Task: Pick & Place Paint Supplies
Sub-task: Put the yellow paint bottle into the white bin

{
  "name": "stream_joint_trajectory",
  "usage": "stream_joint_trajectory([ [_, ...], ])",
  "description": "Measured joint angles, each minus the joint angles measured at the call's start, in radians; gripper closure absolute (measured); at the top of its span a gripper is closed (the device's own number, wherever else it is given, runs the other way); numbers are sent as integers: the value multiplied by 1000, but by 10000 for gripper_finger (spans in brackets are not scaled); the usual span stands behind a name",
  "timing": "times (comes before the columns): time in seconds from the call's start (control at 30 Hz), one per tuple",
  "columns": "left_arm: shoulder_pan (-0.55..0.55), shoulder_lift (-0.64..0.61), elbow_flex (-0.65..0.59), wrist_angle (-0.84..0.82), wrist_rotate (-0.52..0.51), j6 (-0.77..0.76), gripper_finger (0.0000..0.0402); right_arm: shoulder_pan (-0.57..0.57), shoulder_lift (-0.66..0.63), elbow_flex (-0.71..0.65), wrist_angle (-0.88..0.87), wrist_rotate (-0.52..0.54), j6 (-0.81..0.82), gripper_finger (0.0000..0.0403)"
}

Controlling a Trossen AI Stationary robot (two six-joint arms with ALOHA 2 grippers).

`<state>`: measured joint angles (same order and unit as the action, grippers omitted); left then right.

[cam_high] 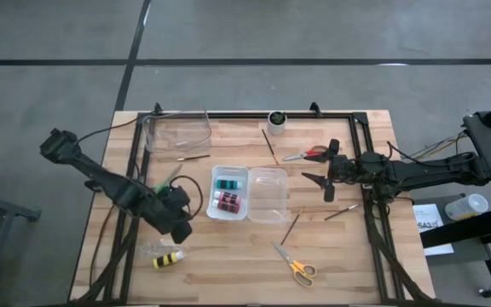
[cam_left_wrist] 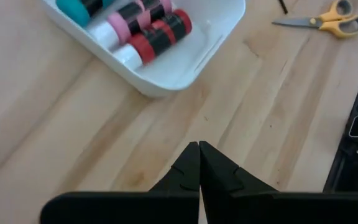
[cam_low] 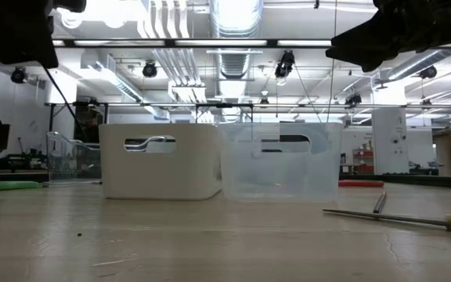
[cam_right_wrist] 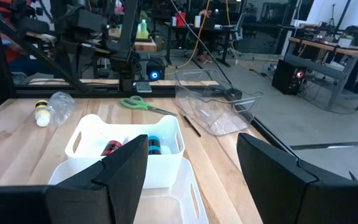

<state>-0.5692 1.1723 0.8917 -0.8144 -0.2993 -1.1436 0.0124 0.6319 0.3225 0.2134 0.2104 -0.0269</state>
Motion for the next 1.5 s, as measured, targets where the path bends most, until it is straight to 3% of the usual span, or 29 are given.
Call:
stream_joint_trajectory([
  [0.37,-125,163,57,-11,15,-229,394,0,0,0,0,0,0,159],
  [0.5,-182,250,125,-58,16,-325,348,0,0,0,0,0,0,159],
  [0.7,-242,370,274,-132,37,-343,261,0,0,0,0,0,0,159],
  [0.93,-285,445,352,-202,170,-428,199,0,0,0,0,0,0,159],
  [1.2,-324,453,336,-201,196,-555,189,0,0,0,0,0,0,159],
  [1.5,-342,455,265,-104,259,-583,189,0,0,0,0,0,0,159],
])
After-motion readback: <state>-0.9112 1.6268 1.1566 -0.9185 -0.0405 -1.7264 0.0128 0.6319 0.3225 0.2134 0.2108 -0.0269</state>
